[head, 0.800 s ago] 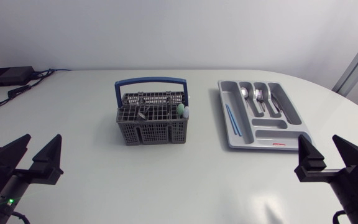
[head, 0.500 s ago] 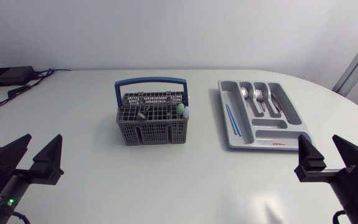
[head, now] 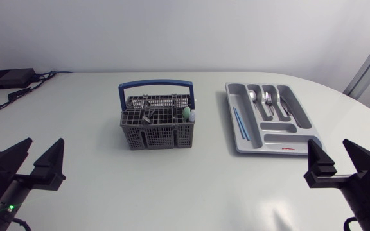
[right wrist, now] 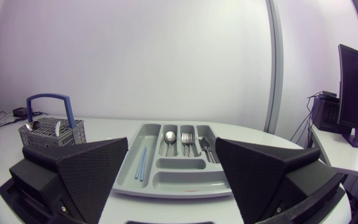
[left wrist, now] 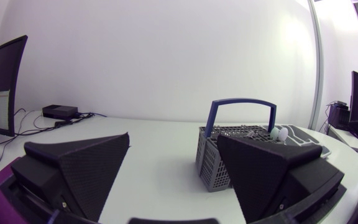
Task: Unload the cutlery basket into the drawer organizer.
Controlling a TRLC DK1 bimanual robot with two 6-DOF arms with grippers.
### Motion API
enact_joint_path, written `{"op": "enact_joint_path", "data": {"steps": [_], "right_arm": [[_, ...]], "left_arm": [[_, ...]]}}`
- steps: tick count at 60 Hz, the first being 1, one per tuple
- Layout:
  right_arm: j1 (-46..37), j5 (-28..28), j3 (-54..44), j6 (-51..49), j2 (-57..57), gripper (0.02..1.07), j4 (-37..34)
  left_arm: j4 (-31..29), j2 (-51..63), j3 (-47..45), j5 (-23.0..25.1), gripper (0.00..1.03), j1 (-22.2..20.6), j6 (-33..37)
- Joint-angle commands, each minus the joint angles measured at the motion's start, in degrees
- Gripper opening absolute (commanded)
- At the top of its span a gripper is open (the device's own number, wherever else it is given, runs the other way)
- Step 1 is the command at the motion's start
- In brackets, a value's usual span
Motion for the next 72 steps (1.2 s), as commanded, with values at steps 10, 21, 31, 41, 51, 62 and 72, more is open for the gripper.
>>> {"op": "enact_joint_path", "data": {"steps": [10, 21, 31, 41, 51, 62, 72], "right_arm": [[1.63, 0.01, 1.31, -1.00, -0.41, 1.03, 1.55], [1.89, -0.08, 4.65, -1.79, 0.03, 1.03, 2.60], [1.89, -0.08, 7.03, -2.05, 5.22, 1.03, 4.80], [1.89, 0.01, 9.93, -2.05, 12.25, 1.03, 6.03], [1.98, 0.62, 13.88, -1.79, 22.36, 1.03, 5.50], [2.16, 1.24, 17.40, 0.14, 28.16, 1.02, 2.78], [3.12, 2.82, 20.39, 0.49, 29.21, 1.02, -1.44]], "left_arm": [[0.30, 0.14, 4.57, -0.48, 0.99, -0.08, -2.09], [1.53, 10.86, 12.12, -0.39, 0.99, -0.78, -2.09], [1.97, 22.55, 18.54, -0.39, 0.98, -2.19, -1.21], [0.56, 31.52, 24.08, -0.48, 0.96, -4.91, 0.90], [-4.53, 41.63, 31.29, -0.75, 0.94, -6.58, 4.50], [-27.03, 58.06, 47.02, -1.36, 0.90, -10.36, 2.04], [-38.02, 68.96, 56.16, 3.03, 0.92, -11.50, 3.80]]}}
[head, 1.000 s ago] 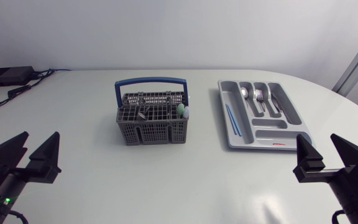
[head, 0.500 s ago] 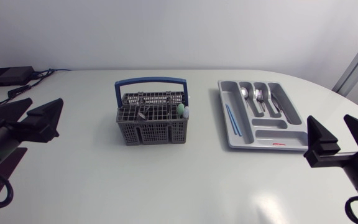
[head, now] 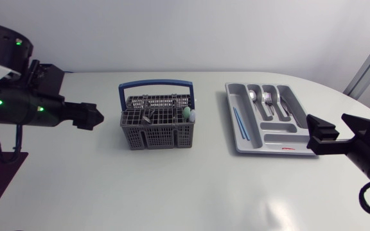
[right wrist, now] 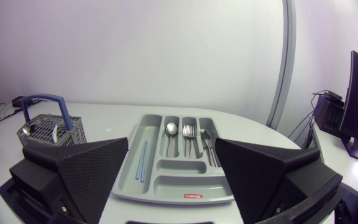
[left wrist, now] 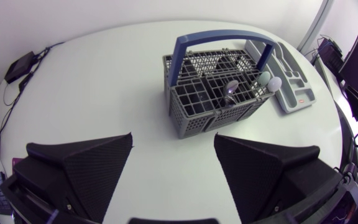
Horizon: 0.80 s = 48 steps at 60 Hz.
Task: Unload the cutlery basket into the drawer organizer.
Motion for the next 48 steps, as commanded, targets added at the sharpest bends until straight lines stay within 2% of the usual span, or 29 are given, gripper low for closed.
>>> {"op": "enact_joint_path", "data": {"steps": [1, 13, 19, 24, 29, 41, 48], "right_arm": [[0.74, 0.92, 2.42, 1.59, 0.93, 1.02, -1.97], [1.00, 1.62, 6.29, -0.08, 5.68, 1.02, -9.26], [1.09, 2.24, 6.46, -0.26, 7.79, 1.02, -9.79], [1.71, 1.71, 6.55, -0.79, 9.28, 1.02, -10.58], [3.38, 1.45, 6.38, -2.10, 9.19, 1.02, -11.20], [7.86, 1.45, 6.73, -4.39, 9.54, 1.02, -13.39], [10.58, 1.98, 6.99, -8.70, 9.90, 0.96, -13.48]], "left_arm": [[-2.07, 3.78, 3.42, 1.35, 0.92, -1.28, 0.91], [-2.77, 8.44, 8.34, 1.35, 0.92, -5.06, 1.44], [-1.27, 9.32, 8.60, 1.26, 0.92, -6.99, 3.81], [1.71, 9.58, 7.99, 0.91, 0.92, -8.57, 9.96], [2.24, 10.11, 8.34, 0.82, 0.92, -9.89, 19.54], [3.91, 11.34, 7.72, 0.91, 0.93, -10.59, 33.26], [7.60, 10.90, 4.39, 2.58, 0.92, -11.12, 43.19]]}}
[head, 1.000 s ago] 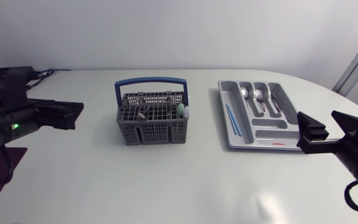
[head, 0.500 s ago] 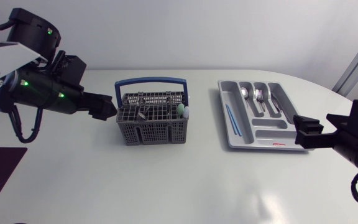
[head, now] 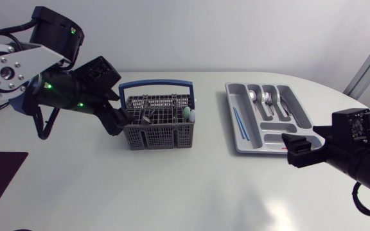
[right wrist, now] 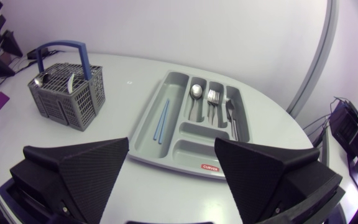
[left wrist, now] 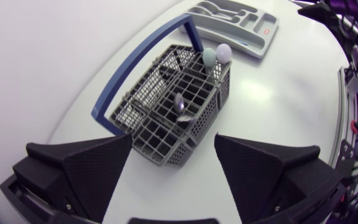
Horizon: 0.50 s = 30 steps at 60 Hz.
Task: Unload the cutlery basket into the drawer organizer.
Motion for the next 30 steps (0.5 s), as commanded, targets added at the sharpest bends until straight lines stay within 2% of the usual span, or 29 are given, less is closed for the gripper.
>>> {"op": "enact_joint_path", "data": {"steps": [1, 7, 11, 18, 30], "right_arm": [[2.00, 0.60, 1.64, -4.09, 0.91, 0.95, -0.74], [3.40, -0.10, 2.08, -11.56, 1.35, 0.90, -1.88], [4.99, -0.10, 2.17, -13.23, 1.09, 0.90, -3.99], [7.53, 1.13, 1.64, -17.62, -0.58, 0.91, -6.19], [8.32, -3.53, 1.46, -20.79, -1.72, 0.91, -5.05]], "left_arm": [[3.13, 0.24, -3.09, 1.45, 0.92, -0.72, 10.17], [6.56, 0.24, -4.85, 2.41, 0.92, -0.72, 17.20], [7.17, 0.41, -5.55, 4.26, 0.93, -0.54, 21.95], [7.52, 2.08, -5.55, 4.70, 0.95, -0.45, 29.77], [9.28, 5.16, -4.85, 5.05, 0.95, -0.01, 38.56]]}}
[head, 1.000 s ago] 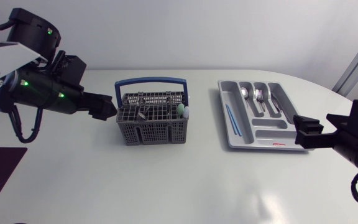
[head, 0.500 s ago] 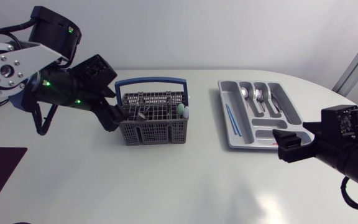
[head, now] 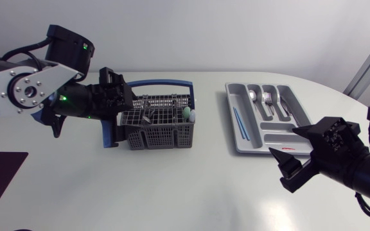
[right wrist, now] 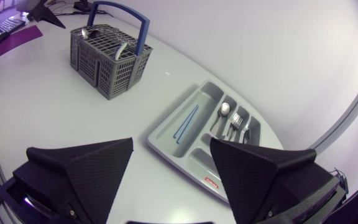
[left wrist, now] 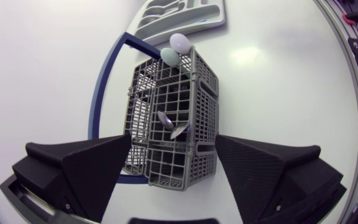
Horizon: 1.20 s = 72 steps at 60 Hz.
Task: Unload the cutlery basket into the drawer organizer.
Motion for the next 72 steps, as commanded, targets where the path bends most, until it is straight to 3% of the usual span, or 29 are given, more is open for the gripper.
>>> {"op": "enact_joint_path", "data": {"steps": [1, 13, 23, 27, 44, 72], "right_arm": [[0.30, -1.70, 0.48, -2.27, -0.35, 0.91, 0.29], [0.39, -2.67, 0.83, -2.89, 1.32, 0.91, 1.17], [0.13, -3.81, 0.65, -2.89, 3.08, 0.91, 2.31], [0.04, -3.90, 0.74, -3.07, 3.87, 0.91, 2.92], [-0.31, -5.04, 0.74, -3.07, 6.25, 0.91, 4.68], [-0.75, -5.39, 0.13, -2.89, 7.12, 0.91, 6.09]], "left_arm": [[0.67, 2.34, -0.57, 0.81, 0.95, 0.47, 6.74], [6.47, 5.06, -0.65, 1.69, 0.78, 1.17, 11.75], [8.23, 6.56, -1.71, 5.82, 0.50, 3.98, 19.13], [8.58, 6.73, -2.15, 6.79, 0.34, 5.04, 21.85], [14.29, 7.79, -4.17, 7.84, 0.32, 5.39, 23.87], [17.46, 10.07, -6.02, 7.84, 0.32, 3.98, 25.81]]}}
